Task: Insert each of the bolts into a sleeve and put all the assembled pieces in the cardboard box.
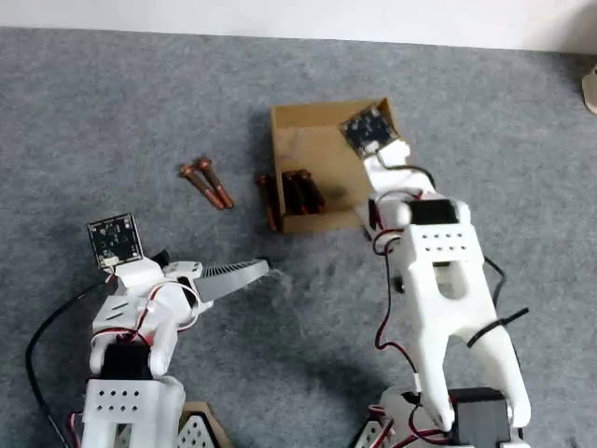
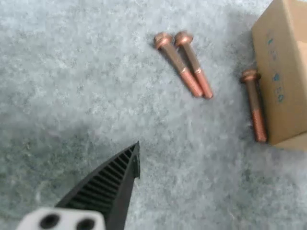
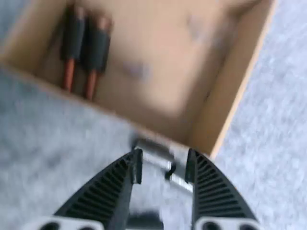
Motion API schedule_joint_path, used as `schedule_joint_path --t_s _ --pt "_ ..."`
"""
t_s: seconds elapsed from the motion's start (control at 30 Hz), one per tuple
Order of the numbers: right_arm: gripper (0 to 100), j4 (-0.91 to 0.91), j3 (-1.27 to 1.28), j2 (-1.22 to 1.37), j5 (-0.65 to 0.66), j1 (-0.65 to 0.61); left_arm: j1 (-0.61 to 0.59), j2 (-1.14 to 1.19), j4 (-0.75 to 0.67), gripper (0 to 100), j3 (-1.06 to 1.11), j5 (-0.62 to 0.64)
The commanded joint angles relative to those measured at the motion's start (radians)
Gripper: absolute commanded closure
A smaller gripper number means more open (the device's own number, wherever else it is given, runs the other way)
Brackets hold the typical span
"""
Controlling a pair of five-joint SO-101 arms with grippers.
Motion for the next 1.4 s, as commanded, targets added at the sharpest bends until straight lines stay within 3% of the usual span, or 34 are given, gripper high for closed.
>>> schedule_joint_path --t_s 0.0,0.1,0.27,0.4,0.7,0.97,1.2,1.37 --pt "86.1 0.074 -0.018 -0.042 0.048 0.05 0.163 -0.01 -0.054 22 0.073 0.008" --pt "85.8 0.077 -0.018 -0.042 0.051 0.068 0.206 0.001 0.072 22 0.07 0.008" --pt "85.8 0.081 -0.012 -0.042 0.049 0.068 0.211 -0.085 -0.06 22 0.031 0.009" --pt "85.8 0.085 -0.012 -0.042 0.055 0.07 0.214 -0.176 -0.064 22 0.071 0.014" --pt "85.8 0.193 -0.012 -0.031 0.519 0.067 0.214 -0.248 0.204 22 0.068 0.014" --pt "85.5 0.208 -0.012 -0.008 0.763 0.051 0.213 -0.249 0.229 22 0.068 0.008" --pt "77.8 0.223 -0.124 0.22 0.796 0.048 0.209 -0.249 0.23 22 0.068 0.008" --pt "77.8 0.22 -0.271 0.41 0.801 0.047 0.088 -0.249 0.227 22 0.068 0.008"
